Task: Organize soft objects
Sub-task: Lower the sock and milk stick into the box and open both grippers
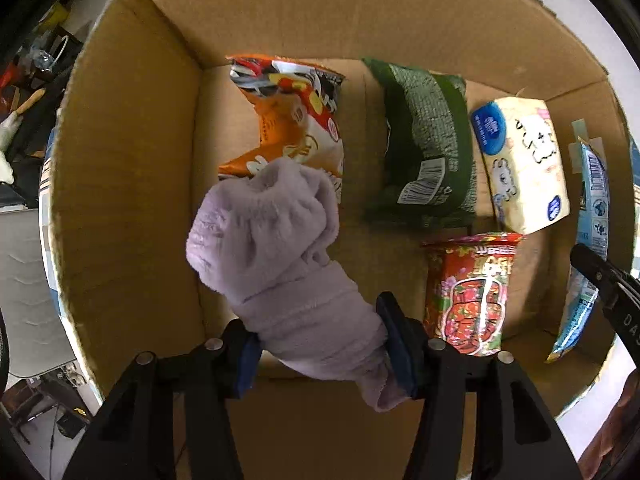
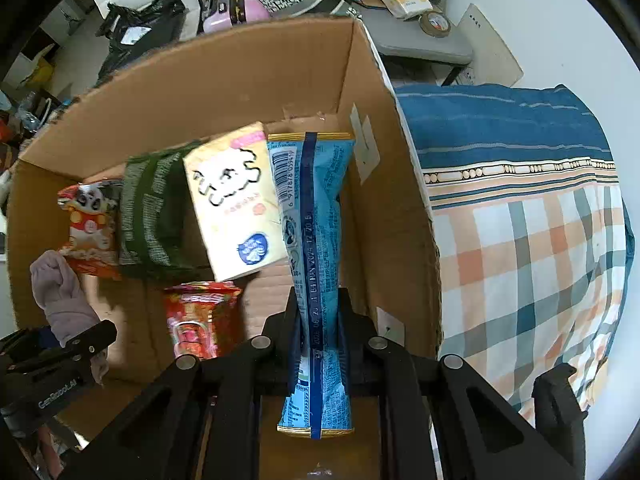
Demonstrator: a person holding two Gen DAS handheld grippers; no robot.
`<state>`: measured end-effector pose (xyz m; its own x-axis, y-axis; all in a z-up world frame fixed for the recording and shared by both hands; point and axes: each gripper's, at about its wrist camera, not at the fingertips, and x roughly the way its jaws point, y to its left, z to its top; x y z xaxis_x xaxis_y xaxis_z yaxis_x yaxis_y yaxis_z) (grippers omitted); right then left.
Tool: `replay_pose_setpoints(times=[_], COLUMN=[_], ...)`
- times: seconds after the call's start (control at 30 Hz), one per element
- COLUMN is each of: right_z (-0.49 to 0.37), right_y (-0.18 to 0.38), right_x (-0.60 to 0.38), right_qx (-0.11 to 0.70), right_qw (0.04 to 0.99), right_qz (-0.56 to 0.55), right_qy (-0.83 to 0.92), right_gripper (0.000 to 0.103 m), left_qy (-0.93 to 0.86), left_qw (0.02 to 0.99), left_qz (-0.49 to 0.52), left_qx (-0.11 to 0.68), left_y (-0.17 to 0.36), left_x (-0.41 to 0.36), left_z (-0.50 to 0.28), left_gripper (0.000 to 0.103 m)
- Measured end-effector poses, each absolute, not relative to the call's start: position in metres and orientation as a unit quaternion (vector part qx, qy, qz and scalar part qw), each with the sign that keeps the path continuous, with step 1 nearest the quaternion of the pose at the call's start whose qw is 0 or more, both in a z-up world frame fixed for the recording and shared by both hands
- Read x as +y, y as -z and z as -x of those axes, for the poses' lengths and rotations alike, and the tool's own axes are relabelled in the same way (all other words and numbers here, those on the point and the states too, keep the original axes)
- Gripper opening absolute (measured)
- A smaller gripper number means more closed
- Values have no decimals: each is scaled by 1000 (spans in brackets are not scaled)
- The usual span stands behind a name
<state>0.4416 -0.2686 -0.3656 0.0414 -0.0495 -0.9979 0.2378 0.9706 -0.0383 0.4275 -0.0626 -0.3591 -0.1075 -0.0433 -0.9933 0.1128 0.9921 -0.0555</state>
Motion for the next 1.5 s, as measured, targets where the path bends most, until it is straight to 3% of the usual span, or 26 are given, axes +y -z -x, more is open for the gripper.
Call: replay_pose_setpoints(times=[0.2, 0.27, 0.33, 0.43, 0.5, 0.73, 1.0, 1.5], right_z=[-440, -439, -438, -434, -431, -415, -399, -356], right_y=[376, 375, 374, 367, 364, 345, 314, 239], right_x=[-268, -267, -267, -264, -263, -250, -240, -247], right_qx=[706, 709, 708, 707, 707, 694, 675, 631], right_qw=[700, 697, 699, 701, 701, 714, 733, 772], right_qz=[-63, -66, -71, -69, -67, -73, -72, -72], right_qy=[86, 83, 75, 66, 64, 45, 36, 23], right_gripper=[21, 31, 54, 69, 70, 96, 102, 102], left_qy=[58, 56, 58, 55, 53, 39, 28, -14], left_qw=[663, 665, 671, 680, 685, 720, 758, 821], left_qz=[-18, -22, -19, -16, -11, -4, -10, -6], left_qx=[746, 744, 739, 731, 726, 693, 652, 571], left_y=[361, 359, 354, 345, 338, 300, 255, 164], left_x=[-63, -67, -68, -68, -67, -53, -46, -44], left_z=[-427, -428, -426, -424, -421, -397, -369, -325], left_gripper=[56, 69, 78, 92, 92, 96, 97, 97])
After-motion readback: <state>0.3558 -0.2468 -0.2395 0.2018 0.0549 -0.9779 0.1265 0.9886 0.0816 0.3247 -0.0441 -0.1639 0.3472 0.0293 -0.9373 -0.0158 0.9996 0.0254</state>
